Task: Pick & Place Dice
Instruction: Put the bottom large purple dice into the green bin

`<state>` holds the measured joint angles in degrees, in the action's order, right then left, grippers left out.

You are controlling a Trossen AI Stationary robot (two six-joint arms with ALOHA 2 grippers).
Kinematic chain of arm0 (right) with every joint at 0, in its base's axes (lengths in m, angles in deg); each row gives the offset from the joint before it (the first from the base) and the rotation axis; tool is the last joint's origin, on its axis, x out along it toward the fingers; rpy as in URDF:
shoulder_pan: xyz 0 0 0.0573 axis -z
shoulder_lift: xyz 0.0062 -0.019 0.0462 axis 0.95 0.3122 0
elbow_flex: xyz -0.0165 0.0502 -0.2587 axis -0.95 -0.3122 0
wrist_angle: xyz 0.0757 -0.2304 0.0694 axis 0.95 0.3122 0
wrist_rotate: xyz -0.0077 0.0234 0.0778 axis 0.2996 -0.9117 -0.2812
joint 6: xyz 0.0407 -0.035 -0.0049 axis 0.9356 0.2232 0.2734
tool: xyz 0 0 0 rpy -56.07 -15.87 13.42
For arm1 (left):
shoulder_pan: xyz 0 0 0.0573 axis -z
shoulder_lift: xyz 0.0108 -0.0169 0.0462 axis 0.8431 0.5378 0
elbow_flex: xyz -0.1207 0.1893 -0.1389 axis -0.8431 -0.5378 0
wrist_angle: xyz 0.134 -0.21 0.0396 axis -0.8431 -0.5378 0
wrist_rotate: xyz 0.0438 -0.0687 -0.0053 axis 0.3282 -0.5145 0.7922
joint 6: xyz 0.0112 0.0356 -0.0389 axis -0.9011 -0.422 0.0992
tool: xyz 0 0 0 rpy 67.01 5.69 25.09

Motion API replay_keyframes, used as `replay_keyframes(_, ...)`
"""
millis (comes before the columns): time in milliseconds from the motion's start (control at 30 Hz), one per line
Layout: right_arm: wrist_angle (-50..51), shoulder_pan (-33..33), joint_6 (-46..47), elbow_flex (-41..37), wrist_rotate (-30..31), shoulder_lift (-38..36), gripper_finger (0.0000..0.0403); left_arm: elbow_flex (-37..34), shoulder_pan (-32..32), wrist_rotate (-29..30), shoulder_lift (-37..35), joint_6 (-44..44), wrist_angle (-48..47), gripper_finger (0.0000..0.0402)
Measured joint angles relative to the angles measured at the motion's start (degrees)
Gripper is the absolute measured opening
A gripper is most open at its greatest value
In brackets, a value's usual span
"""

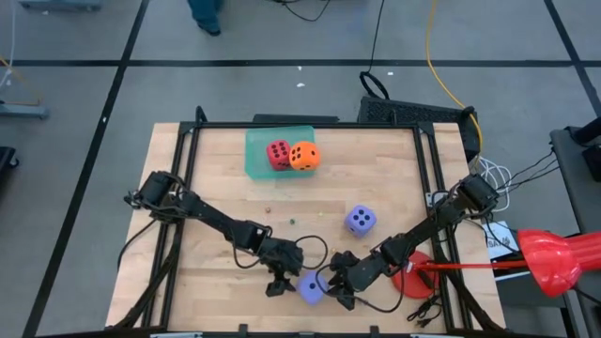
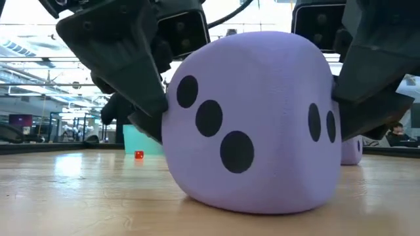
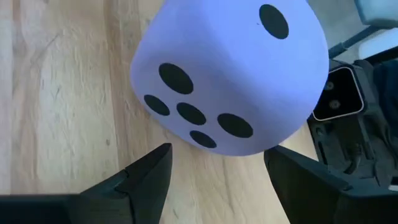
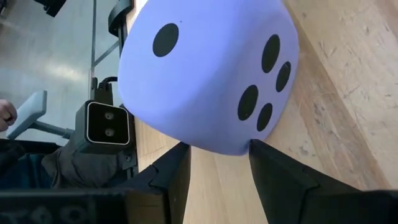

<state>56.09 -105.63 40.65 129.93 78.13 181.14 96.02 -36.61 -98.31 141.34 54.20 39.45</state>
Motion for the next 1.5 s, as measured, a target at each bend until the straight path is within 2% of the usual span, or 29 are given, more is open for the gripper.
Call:
replay_keyframes(333,-0.37,0.02,-0.94,-0.07,1.08,0.00,0.0153,0.02,0.05,-0.04,0.00,0.09,5.53,0.0267)
replay_keyframes(867,-0.30,1.09,-4.25,-0.19,0.52,-0.83,0.0153,8.15,-1.95,1.61,0.00,-6.34,-6.80,0.0267)
replay_keyframes(1133,1.65,1.21,-6.45,-0.20,1.26,-4.09,0.0153,8.50,-3.54,-1.99,-0.09,-6.83,-6.79,0.0267)
replay_keyframes(1300,5.51,1.52,-7.47,-0.20,4.30,-6.88,0.0153,8.50,-4.90,-3.28,-0.52,-7.87,-7.50,0.0267)
replay_keyframes(1500,7.93,2.69,-9.63,-0.20,6.22,-9.39,0.0153,8.50,-7.30,-3.17,-4.55,-10.82,-11.30,0.0267)
